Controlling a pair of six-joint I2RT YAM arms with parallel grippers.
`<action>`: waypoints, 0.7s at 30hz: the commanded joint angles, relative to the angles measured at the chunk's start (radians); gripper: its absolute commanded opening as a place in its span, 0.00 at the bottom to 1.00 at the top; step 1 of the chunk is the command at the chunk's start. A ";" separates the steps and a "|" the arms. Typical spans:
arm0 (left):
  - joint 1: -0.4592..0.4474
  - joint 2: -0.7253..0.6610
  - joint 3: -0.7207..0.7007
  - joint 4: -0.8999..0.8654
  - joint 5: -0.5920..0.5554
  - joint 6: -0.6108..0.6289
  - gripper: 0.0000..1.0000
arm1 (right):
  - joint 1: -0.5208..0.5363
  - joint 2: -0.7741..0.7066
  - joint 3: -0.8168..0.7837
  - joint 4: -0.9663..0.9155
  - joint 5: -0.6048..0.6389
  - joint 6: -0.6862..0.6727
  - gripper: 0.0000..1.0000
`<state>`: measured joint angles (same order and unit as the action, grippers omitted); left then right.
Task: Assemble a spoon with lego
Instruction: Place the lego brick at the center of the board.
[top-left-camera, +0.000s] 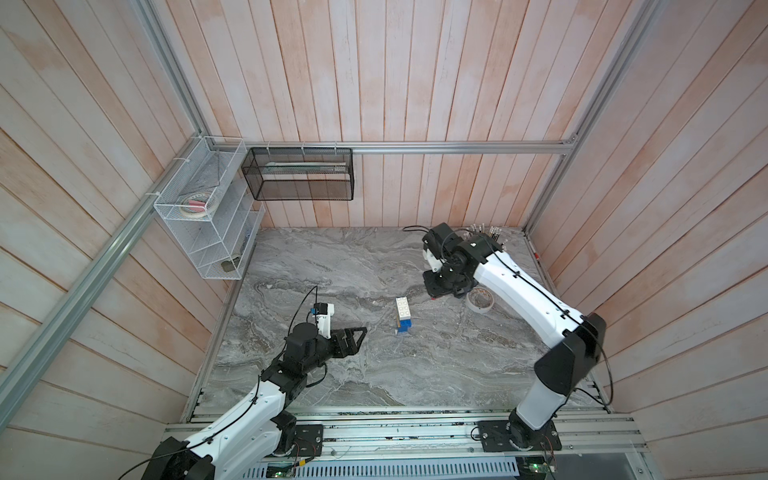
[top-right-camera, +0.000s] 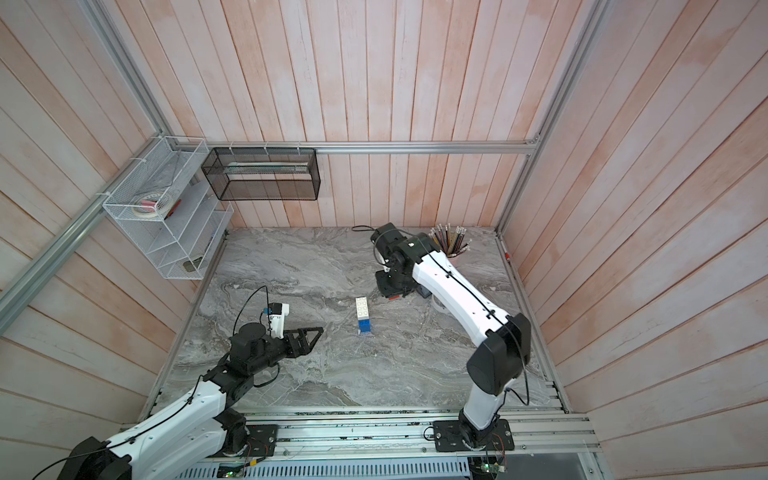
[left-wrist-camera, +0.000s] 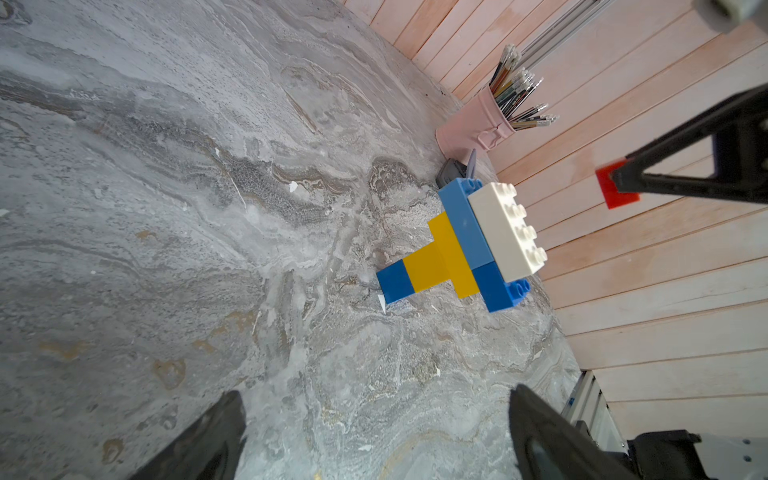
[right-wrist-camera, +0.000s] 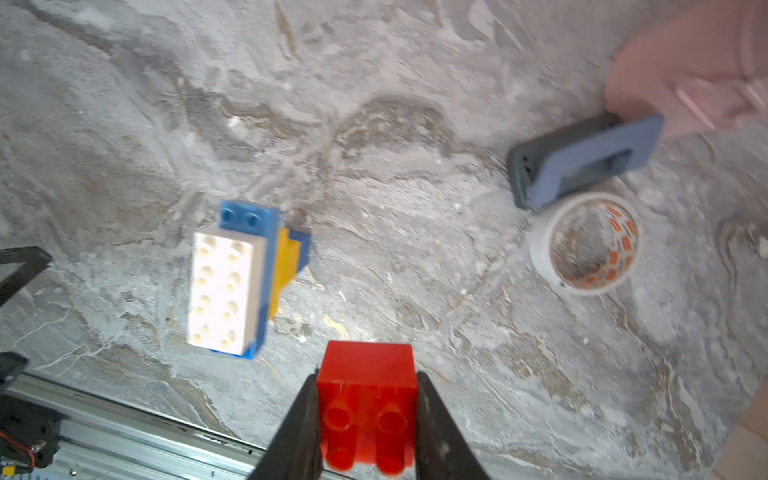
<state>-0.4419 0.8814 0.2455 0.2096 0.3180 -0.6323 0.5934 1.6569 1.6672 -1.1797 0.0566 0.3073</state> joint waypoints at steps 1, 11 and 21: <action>-0.003 -0.010 -0.015 0.004 0.011 0.007 1.00 | -0.054 -0.081 -0.201 0.126 -0.050 0.017 0.00; -0.004 0.033 -0.015 0.030 0.015 0.008 1.00 | -0.070 -0.073 -0.671 0.465 -0.179 0.061 0.00; -0.004 0.059 -0.018 0.040 0.013 0.007 1.00 | -0.029 0.003 -0.730 0.532 -0.141 0.084 0.34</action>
<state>-0.4419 0.9329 0.2436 0.2264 0.3180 -0.6319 0.5514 1.6363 0.9577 -0.7147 -0.0917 0.3725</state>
